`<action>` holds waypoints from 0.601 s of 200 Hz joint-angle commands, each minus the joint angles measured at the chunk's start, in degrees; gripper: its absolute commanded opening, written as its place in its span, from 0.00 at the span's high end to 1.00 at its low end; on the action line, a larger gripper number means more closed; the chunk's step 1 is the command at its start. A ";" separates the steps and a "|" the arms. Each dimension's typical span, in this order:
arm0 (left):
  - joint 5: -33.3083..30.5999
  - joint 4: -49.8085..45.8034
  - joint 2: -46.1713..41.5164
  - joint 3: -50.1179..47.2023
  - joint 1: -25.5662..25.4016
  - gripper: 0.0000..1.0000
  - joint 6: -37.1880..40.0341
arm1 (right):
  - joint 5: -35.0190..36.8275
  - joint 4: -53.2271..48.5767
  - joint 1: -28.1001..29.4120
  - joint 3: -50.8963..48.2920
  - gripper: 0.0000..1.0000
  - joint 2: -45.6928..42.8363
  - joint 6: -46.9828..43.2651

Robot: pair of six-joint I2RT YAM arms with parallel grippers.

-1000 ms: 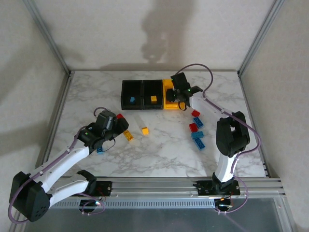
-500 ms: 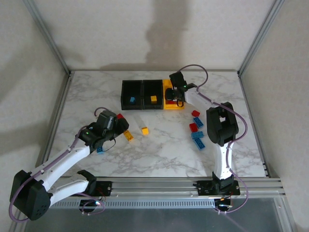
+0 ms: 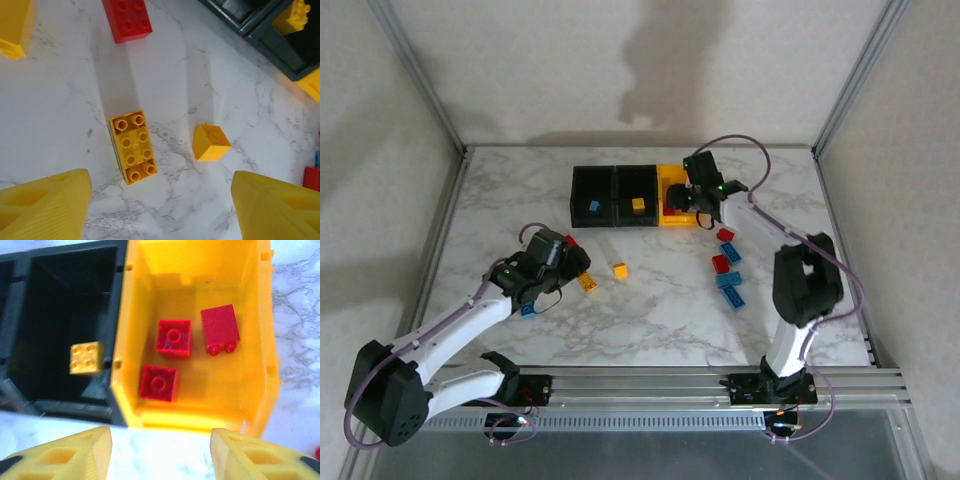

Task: Sort the legos into containers by color
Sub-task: Place the lego in the container, then pick up the lego from the center of the table.

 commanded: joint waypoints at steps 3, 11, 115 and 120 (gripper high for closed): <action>-1.68 -2.56 3.16 2.37 -1.06 0.27 -1.35 | -3.80 1.86 1.98 -6.27 0.46 -8.00 0.38; -1.99 -2.89 4.78 2.88 -1.43 0.29 -1.85 | -5.36 2.50 2.49 -8.91 0.46 -10.34 0.15; -7.01 -5.36 21.48 9.92 -5.91 0.33 -5.14 | -22.53 10.40 10.96 -36.11 0.42 -36.96 -1.64; -7.37 -5.50 22.15 10.25 -6.25 0.33 -5.24 | -22.56 10.40 11.27 -36.55 0.42 -37.36 -1.51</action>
